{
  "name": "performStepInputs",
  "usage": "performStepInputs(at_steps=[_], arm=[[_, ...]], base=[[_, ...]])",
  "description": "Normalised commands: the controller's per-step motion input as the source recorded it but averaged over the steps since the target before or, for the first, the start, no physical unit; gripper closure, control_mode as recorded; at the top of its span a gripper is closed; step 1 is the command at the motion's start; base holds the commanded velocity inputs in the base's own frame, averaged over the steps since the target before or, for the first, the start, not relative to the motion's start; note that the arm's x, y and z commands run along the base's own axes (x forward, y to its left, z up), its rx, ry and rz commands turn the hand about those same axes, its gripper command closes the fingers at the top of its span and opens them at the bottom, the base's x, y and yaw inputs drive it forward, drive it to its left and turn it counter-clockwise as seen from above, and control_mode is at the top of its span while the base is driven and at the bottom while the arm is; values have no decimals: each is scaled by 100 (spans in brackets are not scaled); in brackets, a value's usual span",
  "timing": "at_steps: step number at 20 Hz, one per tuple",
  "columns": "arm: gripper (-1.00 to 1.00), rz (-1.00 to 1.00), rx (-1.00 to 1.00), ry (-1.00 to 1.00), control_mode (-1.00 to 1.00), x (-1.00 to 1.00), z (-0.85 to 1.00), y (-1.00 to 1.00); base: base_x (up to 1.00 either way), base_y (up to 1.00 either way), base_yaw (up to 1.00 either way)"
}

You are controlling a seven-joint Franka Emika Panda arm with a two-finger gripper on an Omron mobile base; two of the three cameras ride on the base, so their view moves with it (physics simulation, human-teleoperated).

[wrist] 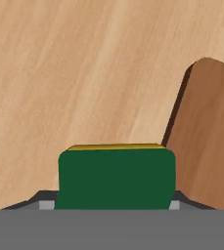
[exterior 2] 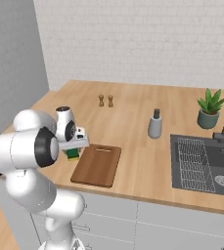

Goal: Pick up the sponge from the counter and clean the cutting board by briefly scrubbing or pressing down on the cutting board. Once finished, release the sponge.

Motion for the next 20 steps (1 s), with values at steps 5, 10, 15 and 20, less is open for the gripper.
performStepInputs(at_steps=[5, 10, 15, 20], arm=[[100, 0, 0, 0, -100, 41, 14, -70], [100, 0, 0, 0, -100, 25, 0, -21], [100, 0, 0, 0, -100, -1, -5, 0], [100, 0, 0, 0, -100, 25, -19, -7]], base=[[0, 0, 0], [0, 0, 0], [0, 0, 0], [0, 0, 0]])
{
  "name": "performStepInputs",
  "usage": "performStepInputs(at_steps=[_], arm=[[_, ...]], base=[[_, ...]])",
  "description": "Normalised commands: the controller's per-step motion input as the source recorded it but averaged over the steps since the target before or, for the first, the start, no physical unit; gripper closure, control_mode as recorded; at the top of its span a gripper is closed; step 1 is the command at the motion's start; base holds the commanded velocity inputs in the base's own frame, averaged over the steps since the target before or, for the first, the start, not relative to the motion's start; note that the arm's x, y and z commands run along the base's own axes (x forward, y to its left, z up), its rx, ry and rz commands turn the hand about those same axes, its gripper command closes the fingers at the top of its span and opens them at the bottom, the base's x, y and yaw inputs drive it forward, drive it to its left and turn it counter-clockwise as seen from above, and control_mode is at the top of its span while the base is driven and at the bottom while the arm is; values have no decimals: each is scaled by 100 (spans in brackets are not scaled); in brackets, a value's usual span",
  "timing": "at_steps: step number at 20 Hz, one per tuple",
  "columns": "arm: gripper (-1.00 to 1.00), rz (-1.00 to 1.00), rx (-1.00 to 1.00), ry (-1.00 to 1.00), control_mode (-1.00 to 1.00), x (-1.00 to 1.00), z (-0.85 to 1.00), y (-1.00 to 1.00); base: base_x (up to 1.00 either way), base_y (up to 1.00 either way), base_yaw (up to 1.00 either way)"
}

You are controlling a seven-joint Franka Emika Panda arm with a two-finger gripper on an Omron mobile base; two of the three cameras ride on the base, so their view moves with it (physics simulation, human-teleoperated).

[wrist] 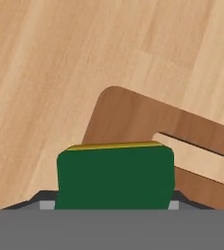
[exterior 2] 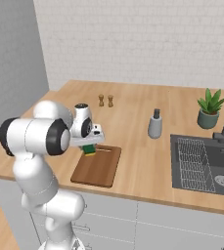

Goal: Pick up the sponge from the counter and clean the cutting board by briefly scrubbing or pressing down on the cutting board. Once finished, release the sponge.

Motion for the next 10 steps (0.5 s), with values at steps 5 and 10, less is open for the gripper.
performStepInputs(at_steps=[5, 10], arm=[[100, 0, 0, 0, -100, 29, -9, -6], [100, 0, 0, 0, -100, 1, -25, -1]], base=[[0, 0, 0], [0, 0, 0]])
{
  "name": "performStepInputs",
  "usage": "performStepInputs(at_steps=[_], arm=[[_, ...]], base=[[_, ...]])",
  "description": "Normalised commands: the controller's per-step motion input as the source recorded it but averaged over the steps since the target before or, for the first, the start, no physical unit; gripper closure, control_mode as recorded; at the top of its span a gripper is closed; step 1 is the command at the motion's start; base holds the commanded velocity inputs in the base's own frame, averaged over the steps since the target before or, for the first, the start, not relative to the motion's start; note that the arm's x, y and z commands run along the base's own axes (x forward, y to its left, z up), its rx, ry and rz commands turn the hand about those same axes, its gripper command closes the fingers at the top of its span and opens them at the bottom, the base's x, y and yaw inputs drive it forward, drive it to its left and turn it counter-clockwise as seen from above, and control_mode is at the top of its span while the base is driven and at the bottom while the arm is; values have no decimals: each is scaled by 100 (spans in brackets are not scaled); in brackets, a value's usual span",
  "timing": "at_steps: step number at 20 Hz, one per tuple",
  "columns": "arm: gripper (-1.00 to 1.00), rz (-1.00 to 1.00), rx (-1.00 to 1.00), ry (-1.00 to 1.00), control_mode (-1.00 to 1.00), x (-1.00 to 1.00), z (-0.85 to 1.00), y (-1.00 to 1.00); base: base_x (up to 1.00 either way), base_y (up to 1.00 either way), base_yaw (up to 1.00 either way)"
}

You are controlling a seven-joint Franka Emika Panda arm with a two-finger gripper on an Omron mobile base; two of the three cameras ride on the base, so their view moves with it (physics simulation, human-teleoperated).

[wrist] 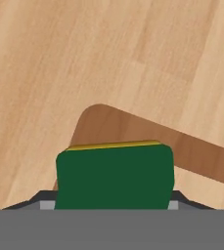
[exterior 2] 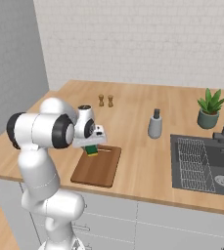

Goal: Pick up the sponge from the counter and clean the cutting board by briefly scrubbing or pressing down on the cutting board. Once finished, release the sponge.

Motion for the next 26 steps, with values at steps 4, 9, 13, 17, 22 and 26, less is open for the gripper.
performStepInputs(at_steps=[4, 9, 13, 17, 22, 26], arm=[[100, 0, 0, 0, -100, 7, -23, 0], [100, 0, 0, 0, -100, 9, -29, -2], [100, 0, 0, 0, -100, 4, -33, -7], [100, 0, 0, 0, -100, 0, -13, -28], [100, 0, 0, 0, -100, 0, -12, -38], [100, 0, 0, -2, -100, 0, -5, -39]], base=[[0, 0, 0], [0, 0, 0], [0, 0, 0], [0, 0, 0], [0, 0, 0], [0, 0, 0]])
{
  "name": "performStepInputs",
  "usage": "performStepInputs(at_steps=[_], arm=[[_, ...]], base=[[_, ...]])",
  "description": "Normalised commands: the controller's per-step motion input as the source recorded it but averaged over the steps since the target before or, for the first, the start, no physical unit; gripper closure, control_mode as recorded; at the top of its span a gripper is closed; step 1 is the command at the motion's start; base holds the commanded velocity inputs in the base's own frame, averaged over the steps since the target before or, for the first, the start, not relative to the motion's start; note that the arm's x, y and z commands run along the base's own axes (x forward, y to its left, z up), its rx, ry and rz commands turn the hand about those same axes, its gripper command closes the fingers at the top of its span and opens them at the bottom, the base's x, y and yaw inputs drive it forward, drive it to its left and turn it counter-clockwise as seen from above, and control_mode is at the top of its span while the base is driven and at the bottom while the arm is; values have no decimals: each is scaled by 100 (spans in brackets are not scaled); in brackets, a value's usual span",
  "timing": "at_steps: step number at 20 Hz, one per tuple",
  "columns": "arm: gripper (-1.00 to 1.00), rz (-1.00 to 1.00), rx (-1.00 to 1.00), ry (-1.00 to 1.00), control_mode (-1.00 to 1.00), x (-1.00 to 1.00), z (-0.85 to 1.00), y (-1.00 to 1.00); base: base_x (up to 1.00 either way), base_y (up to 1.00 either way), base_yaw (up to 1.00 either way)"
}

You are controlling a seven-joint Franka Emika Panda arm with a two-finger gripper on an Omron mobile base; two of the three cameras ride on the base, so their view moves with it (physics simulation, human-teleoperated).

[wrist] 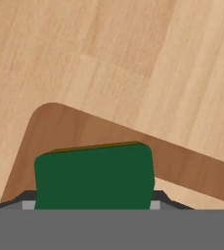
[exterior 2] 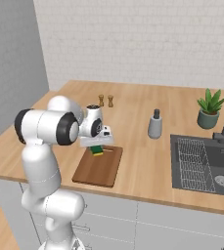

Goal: Pick up the sponge from the counter and clean the cutting board by briefly scrubbing or pressing down on the cutting board. Once finished, release the sponge.

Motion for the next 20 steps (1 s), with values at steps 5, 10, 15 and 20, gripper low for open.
performStepInputs(at_steps=[5, 10, 15, 20], arm=[[100, 0, 0, -2, -100, 0, -18, -37], [100, 0, 0, 0, -100, 0, -43, -40], [100, 0, 0, 0, -100, 0, -21, -57], [100, 0, 0, 0, -100, -23, -49, -54]], base=[[0, 0, 0], [0, 0, 0], [0, 0, 0], [0, 0, 0]])
